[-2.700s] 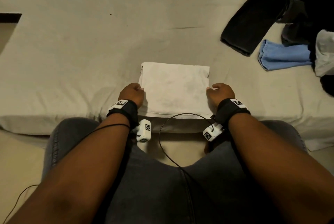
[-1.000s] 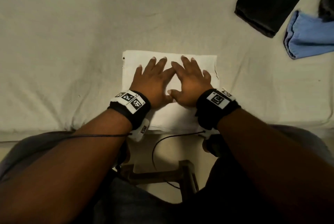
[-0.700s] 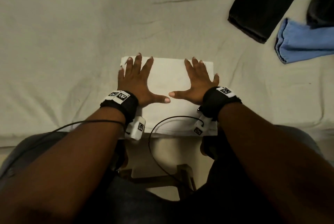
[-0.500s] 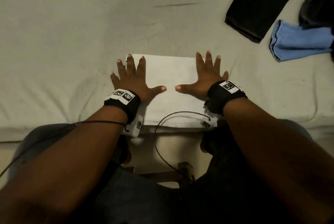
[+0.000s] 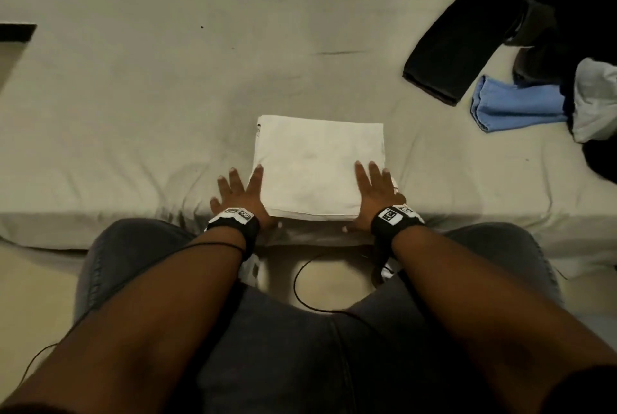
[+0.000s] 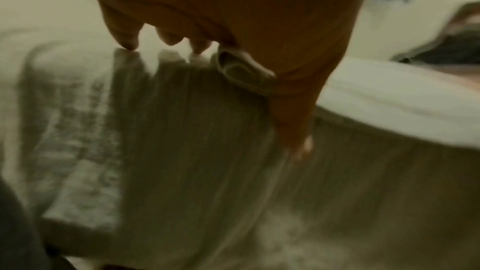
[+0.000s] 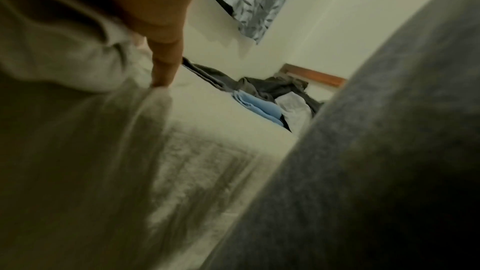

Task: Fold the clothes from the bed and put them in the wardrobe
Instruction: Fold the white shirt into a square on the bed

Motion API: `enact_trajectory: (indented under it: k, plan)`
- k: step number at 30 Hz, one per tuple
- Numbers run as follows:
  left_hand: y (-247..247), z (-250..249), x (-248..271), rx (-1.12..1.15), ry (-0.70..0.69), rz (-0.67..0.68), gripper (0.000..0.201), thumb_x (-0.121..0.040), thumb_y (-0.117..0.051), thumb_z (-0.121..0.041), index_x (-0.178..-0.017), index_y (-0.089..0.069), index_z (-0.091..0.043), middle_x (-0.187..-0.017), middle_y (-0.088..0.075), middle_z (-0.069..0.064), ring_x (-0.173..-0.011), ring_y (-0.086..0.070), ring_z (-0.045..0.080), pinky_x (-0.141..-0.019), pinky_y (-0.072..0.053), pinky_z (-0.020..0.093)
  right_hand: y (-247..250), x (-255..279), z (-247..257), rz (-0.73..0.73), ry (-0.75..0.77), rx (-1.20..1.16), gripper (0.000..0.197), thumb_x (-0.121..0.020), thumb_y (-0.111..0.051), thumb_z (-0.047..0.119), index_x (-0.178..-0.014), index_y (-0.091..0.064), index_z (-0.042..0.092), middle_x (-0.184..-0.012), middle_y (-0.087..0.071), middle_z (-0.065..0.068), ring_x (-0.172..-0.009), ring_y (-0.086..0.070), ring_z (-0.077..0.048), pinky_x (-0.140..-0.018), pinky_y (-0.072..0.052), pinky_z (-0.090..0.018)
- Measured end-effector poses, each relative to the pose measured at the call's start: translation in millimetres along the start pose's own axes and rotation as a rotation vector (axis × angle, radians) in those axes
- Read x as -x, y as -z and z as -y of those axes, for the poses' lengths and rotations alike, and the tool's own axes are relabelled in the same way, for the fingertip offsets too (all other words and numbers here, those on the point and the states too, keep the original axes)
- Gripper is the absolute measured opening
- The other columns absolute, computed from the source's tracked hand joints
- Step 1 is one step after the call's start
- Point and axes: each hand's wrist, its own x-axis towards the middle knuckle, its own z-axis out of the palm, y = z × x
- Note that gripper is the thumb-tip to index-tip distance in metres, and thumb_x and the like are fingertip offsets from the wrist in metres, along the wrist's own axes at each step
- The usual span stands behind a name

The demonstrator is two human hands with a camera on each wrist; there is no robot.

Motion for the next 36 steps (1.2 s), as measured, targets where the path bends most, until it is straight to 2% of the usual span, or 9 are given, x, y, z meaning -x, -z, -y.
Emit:
enact_trajectory:
  k: [4,8,11,13,15,19,24,31,36]
  plan:
    - [35,-2,-1,0.051,0.105,0.012,0.111,-0.072,-0.068,-0.045,-0.160,-0.003,-0.030,-0.167,-0.007,0.012,-0.152,0.002,0.046,-0.120,-0.016,0.065,29,2,-10,0.088,-0.111,-0.202,0.169,-0.029,-0.069,0.097,-0.155,0.024,0.035,-0.169,0.013,-0.006,-0.155,0.001,-0.039,-0.125,-0.015,-0.053]
    - [56,-4,-12,0.250,0.064,-0.016,0.122,-0.067,-0.089,-0.029,-0.162,-0.013,-0.025,-0.159,-0.038,0.011,-0.143,-0.039,0.038,-0.115,-0.039,0.046,60,-3,-15,-0.108,-0.192,-0.755,0.146,-0.054,-0.067,0.093,-0.162,0.002,0.022,-0.168,-0.018,-0.006,-0.152,-0.025,-0.029,-0.122,-0.028,-0.043]
    - [40,-3,-18,0.565,0.045,-0.018,0.135,-0.057,-0.097,-0.049,-0.161,-0.016,-0.020,-0.159,-0.040,0.004,-0.142,-0.044,0.027,-0.115,-0.037,0.038,50,-18,-23,-0.157,-0.294,-0.895,0.127,-0.064,-0.070,0.084,-0.159,-0.022,0.015,-0.160,-0.037,-0.008,-0.144,-0.040,-0.027,-0.116,-0.037,-0.038]
    - [30,-9,-25,0.616,0.058,-0.112,0.130,-0.059,-0.087,-0.068,-0.160,-0.021,-0.020,-0.158,-0.043,0.003,-0.141,-0.045,0.025,-0.115,-0.038,0.039,39,-27,-26,-0.149,-0.331,-0.882,0.086,-0.076,-0.074,0.068,-0.136,-0.054,0.010,-0.131,-0.062,-0.001,-0.118,-0.059,-0.021,-0.097,-0.044,-0.028]
    - [26,-18,-38,0.632,0.067,-0.177,0.108,-0.069,-0.082,-0.067,-0.154,-0.034,-0.022,-0.151,-0.051,0.000,-0.135,-0.051,0.023,-0.106,-0.042,0.033,36,-41,-27,-0.177,-0.360,-0.885,0.059,-0.079,-0.077,0.058,-0.114,-0.065,0.012,-0.102,-0.063,0.006,-0.098,-0.061,-0.016,-0.087,-0.046,-0.027]
    - [34,-34,-69,0.681,0.160,-0.102,0.087,-0.064,-0.073,-0.081,-0.129,-0.059,-0.024,-0.124,-0.070,0.000,-0.112,-0.065,0.027,-0.092,-0.051,0.036,38,-70,-28,0.007,-0.355,-0.973,0.066,-0.059,-0.083,0.068,-0.103,-0.074,0.020,-0.100,-0.076,0.005,-0.092,-0.072,-0.020,-0.088,-0.059,-0.038]
    - [53,-58,-62,0.711,0.129,0.019,0.041,-0.086,-0.078,-0.033,-0.122,-0.065,-0.021,-0.123,-0.069,0.003,-0.108,-0.063,0.024,-0.090,-0.045,0.032,49,-64,-15,0.176,-0.274,-0.712,0.086,-0.086,-0.077,0.044,-0.153,-0.038,0.009,-0.157,-0.041,-0.011,-0.144,-0.038,-0.032,-0.119,-0.029,-0.037]
    - [149,-69,14,1.032,0.153,0.089,0.060,-0.082,-0.082,-0.022,-0.137,-0.058,-0.019,-0.129,-0.068,0.001,-0.120,-0.063,0.024,-0.106,-0.048,0.043,156,-15,2,0.153,-0.286,-1.093,0.063,-0.078,-0.083,0.008,-0.136,-0.060,0.013,-0.125,-0.068,-0.006,-0.115,-0.064,-0.027,-0.101,-0.050,-0.040]
    - [267,-54,85,1.195,0.027,0.084,0.081,-0.066,-0.084,-0.030,-0.140,-0.051,-0.031,-0.133,-0.066,-0.008,-0.125,-0.061,0.017,-0.111,-0.044,0.046,289,39,35,0.171,-0.032,-1.103,0.088,-0.072,-0.086,0.015,-0.148,-0.044,0.023,-0.134,-0.063,0.005,-0.122,-0.060,-0.016,-0.108,-0.048,-0.043]
